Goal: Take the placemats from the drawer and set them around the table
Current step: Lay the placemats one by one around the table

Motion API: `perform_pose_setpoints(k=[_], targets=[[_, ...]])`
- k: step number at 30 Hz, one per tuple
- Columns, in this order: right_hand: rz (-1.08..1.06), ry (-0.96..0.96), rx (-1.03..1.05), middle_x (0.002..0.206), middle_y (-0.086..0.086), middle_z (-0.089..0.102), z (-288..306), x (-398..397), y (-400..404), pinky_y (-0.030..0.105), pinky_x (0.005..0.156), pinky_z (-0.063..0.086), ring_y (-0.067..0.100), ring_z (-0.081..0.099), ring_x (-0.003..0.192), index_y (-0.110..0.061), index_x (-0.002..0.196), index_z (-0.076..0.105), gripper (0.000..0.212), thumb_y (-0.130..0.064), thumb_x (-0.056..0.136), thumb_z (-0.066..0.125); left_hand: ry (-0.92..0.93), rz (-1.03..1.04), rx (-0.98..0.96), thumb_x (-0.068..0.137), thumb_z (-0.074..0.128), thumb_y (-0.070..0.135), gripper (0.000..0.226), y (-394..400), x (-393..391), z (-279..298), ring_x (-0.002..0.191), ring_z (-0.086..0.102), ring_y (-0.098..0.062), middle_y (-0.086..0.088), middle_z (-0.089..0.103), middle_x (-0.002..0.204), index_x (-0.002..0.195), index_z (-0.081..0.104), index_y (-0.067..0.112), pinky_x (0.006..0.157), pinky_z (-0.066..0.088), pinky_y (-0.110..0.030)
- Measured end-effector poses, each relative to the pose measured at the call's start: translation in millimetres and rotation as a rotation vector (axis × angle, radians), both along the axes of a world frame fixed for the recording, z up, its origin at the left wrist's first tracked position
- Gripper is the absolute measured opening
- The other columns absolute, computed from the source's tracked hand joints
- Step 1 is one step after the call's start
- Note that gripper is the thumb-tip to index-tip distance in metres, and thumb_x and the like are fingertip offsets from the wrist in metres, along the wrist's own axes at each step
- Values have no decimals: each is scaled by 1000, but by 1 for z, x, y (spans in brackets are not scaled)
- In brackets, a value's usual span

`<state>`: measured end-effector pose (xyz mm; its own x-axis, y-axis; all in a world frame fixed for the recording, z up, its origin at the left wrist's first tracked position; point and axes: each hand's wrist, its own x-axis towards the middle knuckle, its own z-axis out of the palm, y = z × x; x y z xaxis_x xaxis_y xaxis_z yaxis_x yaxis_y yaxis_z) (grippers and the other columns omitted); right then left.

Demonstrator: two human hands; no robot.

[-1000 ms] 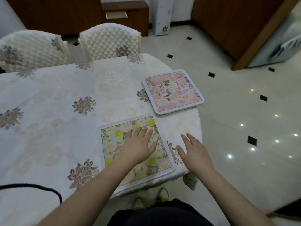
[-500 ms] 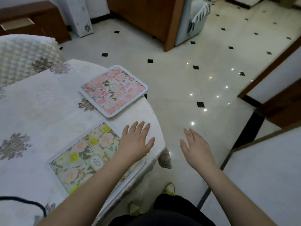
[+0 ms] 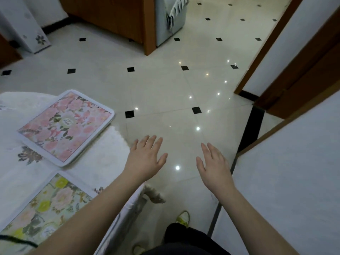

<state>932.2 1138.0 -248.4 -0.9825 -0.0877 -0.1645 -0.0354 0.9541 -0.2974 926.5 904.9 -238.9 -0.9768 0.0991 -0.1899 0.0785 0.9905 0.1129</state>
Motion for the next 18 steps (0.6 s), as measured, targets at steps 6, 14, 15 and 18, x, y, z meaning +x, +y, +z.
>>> perform_pose_setpoints(k=[6, 14, 15, 18], targets=[[11, 10, 16, 160, 8, 27, -12, -42, 43, 42, 119, 19, 25, 25, 146, -17, 154, 25, 80, -56, 87, 4, -12, -53, -27, 78, -10, 65, 91, 44, -52, 2, 152, 12, -19, 3, 18, 165, 157, 14, 29, 122, 7, -43], [53, 76, 85, 160, 7, 26, -11, -88, 70, 42, 119, 15, 25, 22, 148, -17, 154, 25, 69, -49, 94, 10, -7, -76, -46, 82, -8, 65, 85, 80, -90, 0, 153, 10, -20, 3, 18, 165, 157, 13, 31, 122, 5, -43], [52, 89, 94, 160, 7, 28, -10, -94, 72, 42, 119, 16, 26, 24, 147, -17, 154, 27, 68, -48, 95, 12, -3, -80, -51, 82, -8, 65, 85, 83, -95, 1, 153, 9, -21, 3, 18, 165, 157, 12, 33, 123, 5, -43], [34, 133, 109, 157, 8, 34, -6, -115, 78, 44, 117, 21, 27, 30, 145, -16, 152, 33, 63, -45, 97, 20, 12, -86, -56, 83, -8, 65, 84, 90, -113, 4, 153, 8, -24, 2, 17, 165, 157, 13, 34, 123, 6, -45]])
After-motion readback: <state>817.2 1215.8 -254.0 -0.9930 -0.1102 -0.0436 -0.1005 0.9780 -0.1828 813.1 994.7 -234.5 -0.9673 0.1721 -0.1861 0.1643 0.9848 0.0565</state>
